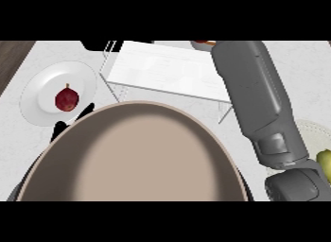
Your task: Pick the tomato from the placemat and place it in the tiered shelf
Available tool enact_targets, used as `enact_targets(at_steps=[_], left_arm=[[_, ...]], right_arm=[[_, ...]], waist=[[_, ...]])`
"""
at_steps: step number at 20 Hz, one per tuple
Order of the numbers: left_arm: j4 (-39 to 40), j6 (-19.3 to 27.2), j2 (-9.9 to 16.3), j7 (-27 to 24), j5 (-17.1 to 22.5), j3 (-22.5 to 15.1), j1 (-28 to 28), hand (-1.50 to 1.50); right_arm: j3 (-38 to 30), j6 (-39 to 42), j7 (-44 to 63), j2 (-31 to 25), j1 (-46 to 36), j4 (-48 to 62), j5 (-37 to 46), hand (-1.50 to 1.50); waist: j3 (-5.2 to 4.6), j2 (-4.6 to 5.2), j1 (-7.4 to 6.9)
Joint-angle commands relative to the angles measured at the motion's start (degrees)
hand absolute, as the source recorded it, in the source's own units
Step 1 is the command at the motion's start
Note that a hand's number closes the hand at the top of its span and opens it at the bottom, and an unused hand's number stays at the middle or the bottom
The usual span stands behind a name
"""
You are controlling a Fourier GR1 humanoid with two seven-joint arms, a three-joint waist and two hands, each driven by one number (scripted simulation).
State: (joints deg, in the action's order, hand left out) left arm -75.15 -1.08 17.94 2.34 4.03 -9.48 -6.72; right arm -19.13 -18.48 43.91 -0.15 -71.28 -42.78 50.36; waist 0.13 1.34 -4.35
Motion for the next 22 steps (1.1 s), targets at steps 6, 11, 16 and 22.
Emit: enact_targets(at_steps=[6,11,16,22], left_arm=[[1.08,1.27,-3.1,-2.3,-2.02,-2.41,1.74,0.0],[0.78,1.6,-2.85,-1.97,-1.94,-2.04,3.33,0.0],[2.31,2.12,-2.49,-1.39,-0.69,0.87,2.34,0.0],[-3.58,3.26,-1.7,2.35,-0.81,0.75,6.51,0.0]], right_arm=[[-5.84,-18.07,-17.44,0.15,-1.76,3.25,-16.49,-1.5],[-5.78,-31.58,-19.06,-0.33,-1.17,0.44,-12.81,-1.5],[-5.51,-37.94,-16.33,-3.07,3.61,-5.03,-8.85,-1.5],[-3.91,-31.88,-8.19,-1.56,18.47,-21.02,-5.74,-1.5]], waist=[[-0.12,-0.22,0.27],[-0.16,-1.02,2.59],[-0.19,-1.81,5.55],[-0.1,-3.06,7.69]])
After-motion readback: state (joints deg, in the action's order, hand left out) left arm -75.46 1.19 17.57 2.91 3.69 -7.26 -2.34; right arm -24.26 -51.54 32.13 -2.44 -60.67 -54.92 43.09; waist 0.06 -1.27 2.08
